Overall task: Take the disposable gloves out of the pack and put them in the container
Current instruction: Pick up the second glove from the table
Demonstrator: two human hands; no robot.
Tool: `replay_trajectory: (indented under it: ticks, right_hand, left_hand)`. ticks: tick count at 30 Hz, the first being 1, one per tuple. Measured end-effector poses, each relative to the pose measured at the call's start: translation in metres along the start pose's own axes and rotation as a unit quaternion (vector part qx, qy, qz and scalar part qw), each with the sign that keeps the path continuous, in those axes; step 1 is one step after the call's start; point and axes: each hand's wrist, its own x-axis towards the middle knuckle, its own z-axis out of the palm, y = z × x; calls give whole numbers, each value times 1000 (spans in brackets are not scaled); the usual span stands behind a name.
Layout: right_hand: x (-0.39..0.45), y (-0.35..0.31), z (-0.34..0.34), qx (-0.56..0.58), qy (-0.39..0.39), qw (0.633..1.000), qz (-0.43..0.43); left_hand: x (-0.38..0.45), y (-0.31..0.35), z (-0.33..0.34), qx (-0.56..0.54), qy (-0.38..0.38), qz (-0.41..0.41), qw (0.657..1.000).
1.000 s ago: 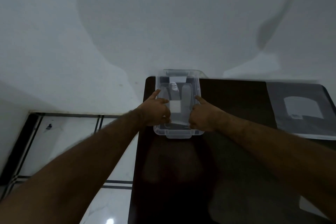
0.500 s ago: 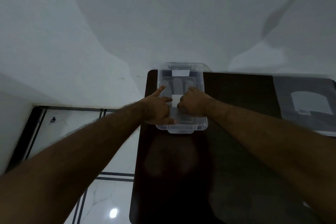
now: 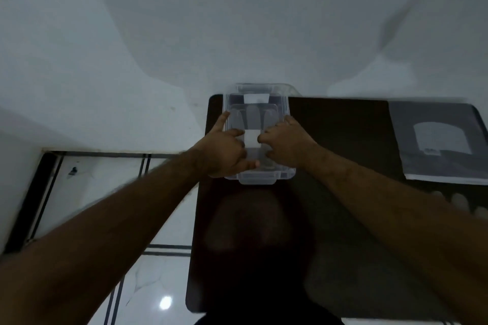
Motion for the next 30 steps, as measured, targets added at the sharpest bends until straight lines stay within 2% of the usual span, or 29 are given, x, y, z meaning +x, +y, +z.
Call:
replay_trajectory:
  ticks: [3, 6, 9, 12, 18, 22, 27, 30]
  right_hand:
    - [-56, 11, 3, 99, 90, 990, 55]
    - [-129, 25, 21, 150, 154, 973, 80]
    - [-211, 40, 53, 175, 182, 964, 79]
    - [-286, 53, 99, 184, 163, 964, 96]
    - [-414, 89, 183, 238, 66, 960, 133]
    - [-489, 120, 229, 254, 56, 948, 183]
    - [-551, 152, 274, 241, 48, 947, 209]
    - [-562, 160, 282, 236, 86, 945, 208]
  left_hand:
    - [-16, 34, -13, -43, 84, -29, 995]
    - [-19, 89, -27, -109, 154, -36, 981]
    - [-5, 160, -34, -166, 152, -11, 974]
    - [17, 238, -30, -228, 150, 20, 962]
    - [73, 376, -25, -260, 117, 68, 956]
    - [106, 447, -17, -270, 76, 84, 956]
    - [133, 512, -1, -275, 115, 23, 954]
    - [140, 534, 3, -246, 152, -27, 957]
